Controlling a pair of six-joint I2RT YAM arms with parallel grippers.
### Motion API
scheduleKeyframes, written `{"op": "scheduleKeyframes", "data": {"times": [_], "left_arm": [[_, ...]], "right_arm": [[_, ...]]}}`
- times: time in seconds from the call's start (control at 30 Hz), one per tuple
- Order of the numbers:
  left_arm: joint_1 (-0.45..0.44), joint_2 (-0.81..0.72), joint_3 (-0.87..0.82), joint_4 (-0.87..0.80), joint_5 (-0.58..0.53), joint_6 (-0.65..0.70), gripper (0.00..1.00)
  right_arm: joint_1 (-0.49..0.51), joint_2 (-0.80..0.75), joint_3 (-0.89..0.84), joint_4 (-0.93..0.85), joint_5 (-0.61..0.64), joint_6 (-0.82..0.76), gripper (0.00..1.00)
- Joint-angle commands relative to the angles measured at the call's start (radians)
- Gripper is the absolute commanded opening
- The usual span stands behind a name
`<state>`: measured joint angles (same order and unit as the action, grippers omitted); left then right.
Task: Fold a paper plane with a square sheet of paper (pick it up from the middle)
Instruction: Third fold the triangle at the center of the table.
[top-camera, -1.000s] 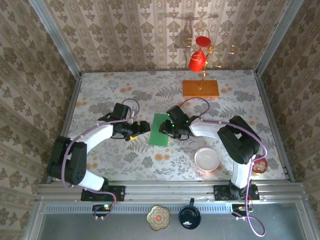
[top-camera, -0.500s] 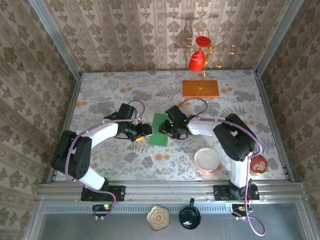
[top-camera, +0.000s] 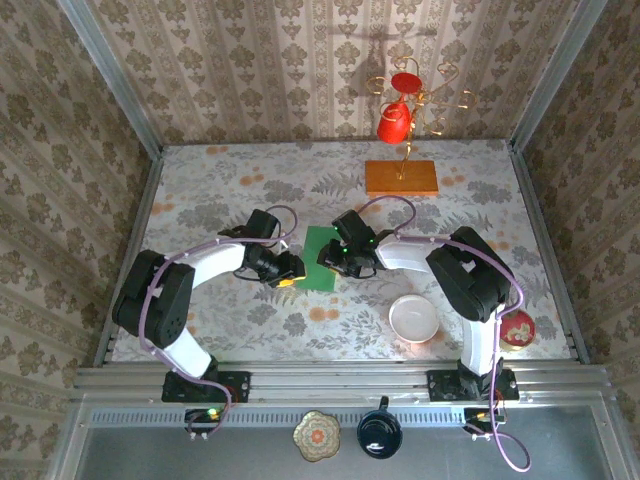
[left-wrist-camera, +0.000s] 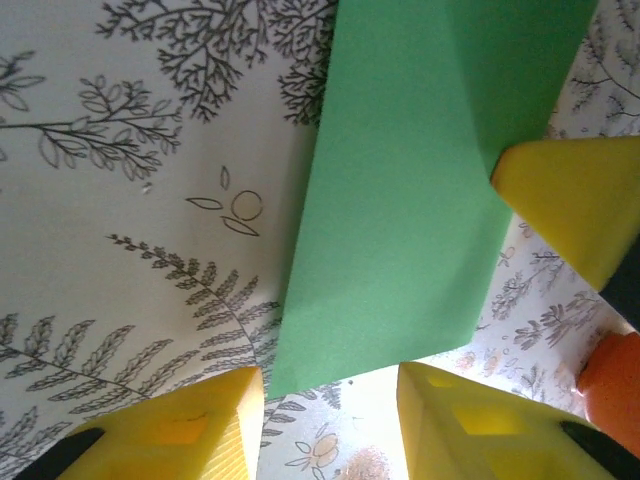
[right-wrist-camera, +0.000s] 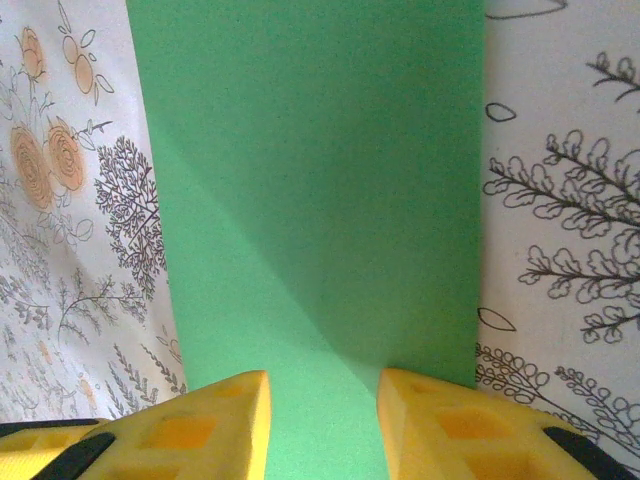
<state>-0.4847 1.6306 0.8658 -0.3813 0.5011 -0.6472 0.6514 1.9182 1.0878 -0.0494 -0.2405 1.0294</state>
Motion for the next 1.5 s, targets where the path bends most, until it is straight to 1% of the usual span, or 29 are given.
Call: {"op": "scheduleKeyframes", "data": {"times": [0.0, 0.67, 0.87, 0.9, 0.97, 1.13, 1.27, 1.33, 1.37, 1.4, 1.47], "left_arm": [[-0.005, 0.019, 0.025, -0.034, -0.008, 0.032, 0.41], [-0.007, 0.092, 0.07, 0.013, 0.101, 0.066, 0.41], [0.023, 0.101, 0.091, 0.043, 0.132, 0.066, 0.37], [0.057, 0.103, 0.093, 0.054, 0.135, 0.062, 0.36], [0.073, 0.11, 0.099, 0.08, 0.187, 0.054, 0.35], [0.076, 0.14, 0.123, 0.094, 0.221, 0.054, 0.32], [0.079, 0.162, 0.13, 0.092, 0.216, 0.052, 0.31], [0.082, 0.154, 0.125, 0.083, 0.17, 0.05, 0.3], [0.084, 0.148, 0.127, 0.065, 0.149, 0.06, 0.31], [0.086, 0.144, 0.134, 0.038, 0.1, 0.073, 0.32], [0.087, 0.141, 0.141, 0.003, 0.061, 0.092, 0.32]], "right_arm": [[-0.006, 0.038, -0.031, -0.036, 0.01, 0.011, 0.37], [-0.012, 0.038, -0.038, -0.03, 0.006, 0.009, 0.36], [-0.015, 0.034, -0.043, -0.025, 0.006, 0.01, 0.36], [-0.015, 0.032, -0.043, -0.026, 0.006, 0.01, 0.36], [-0.015, 0.031, -0.043, -0.025, 0.004, 0.009, 0.36], [-0.016, 0.027, -0.046, -0.022, 0.005, 0.013, 0.35], [-0.019, 0.023, -0.051, -0.015, 0.003, 0.015, 0.35], [-0.021, 0.024, -0.054, -0.015, 0.003, 0.014, 0.35], [-0.021, 0.022, -0.055, -0.015, 0.003, 0.015, 0.35], [-0.021, 0.022, -0.056, -0.015, 0.004, 0.015, 0.35], [-0.022, 0.024, -0.057, -0.013, 0.004, 0.015, 0.35]]}}
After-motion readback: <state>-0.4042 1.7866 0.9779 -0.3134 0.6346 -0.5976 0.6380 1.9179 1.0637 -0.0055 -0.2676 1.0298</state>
